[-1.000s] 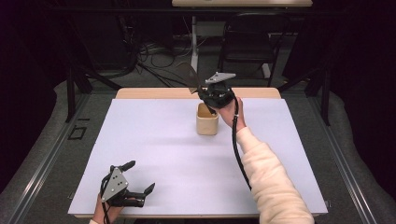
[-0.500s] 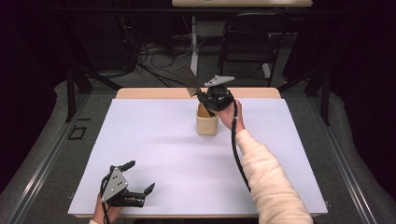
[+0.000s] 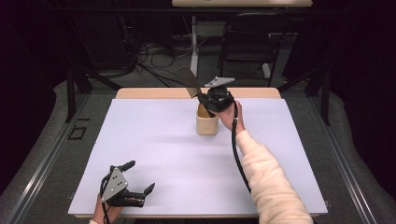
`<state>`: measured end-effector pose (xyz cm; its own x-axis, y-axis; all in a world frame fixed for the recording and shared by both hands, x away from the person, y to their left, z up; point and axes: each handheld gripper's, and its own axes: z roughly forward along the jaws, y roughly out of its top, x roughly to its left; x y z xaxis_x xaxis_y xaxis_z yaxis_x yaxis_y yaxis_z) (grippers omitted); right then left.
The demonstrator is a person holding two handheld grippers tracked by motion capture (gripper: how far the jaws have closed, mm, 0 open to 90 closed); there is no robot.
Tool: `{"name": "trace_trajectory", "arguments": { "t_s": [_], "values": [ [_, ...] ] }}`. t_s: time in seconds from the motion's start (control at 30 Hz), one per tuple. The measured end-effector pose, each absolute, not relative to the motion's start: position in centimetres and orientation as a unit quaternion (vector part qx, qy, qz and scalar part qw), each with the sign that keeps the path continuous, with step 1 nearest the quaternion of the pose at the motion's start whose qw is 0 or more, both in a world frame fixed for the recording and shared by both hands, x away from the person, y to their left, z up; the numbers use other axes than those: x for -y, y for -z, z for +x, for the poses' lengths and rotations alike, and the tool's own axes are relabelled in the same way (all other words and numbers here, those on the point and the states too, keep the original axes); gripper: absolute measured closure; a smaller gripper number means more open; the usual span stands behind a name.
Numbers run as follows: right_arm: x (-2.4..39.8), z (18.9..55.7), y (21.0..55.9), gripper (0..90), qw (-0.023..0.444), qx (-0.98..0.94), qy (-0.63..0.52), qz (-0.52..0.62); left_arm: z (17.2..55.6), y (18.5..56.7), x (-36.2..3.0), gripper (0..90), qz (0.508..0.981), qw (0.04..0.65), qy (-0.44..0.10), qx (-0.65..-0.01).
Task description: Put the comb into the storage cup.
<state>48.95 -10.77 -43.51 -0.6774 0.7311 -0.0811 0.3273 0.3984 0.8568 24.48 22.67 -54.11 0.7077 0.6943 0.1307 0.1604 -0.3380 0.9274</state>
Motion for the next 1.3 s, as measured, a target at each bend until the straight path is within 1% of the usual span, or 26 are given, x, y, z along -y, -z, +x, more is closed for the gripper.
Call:
{"name": "trace_trajectory", "arguments": {
  "t_s": [1.3],
  "values": [
    [11.0, 49.0, 44.7, 72.0, 0.223, -0.812, -0.427, 0.329, 24.4, 54.1, -22.7, 0.2, 0.774, 0.505, -0.266, -0.275]
  ]
}}
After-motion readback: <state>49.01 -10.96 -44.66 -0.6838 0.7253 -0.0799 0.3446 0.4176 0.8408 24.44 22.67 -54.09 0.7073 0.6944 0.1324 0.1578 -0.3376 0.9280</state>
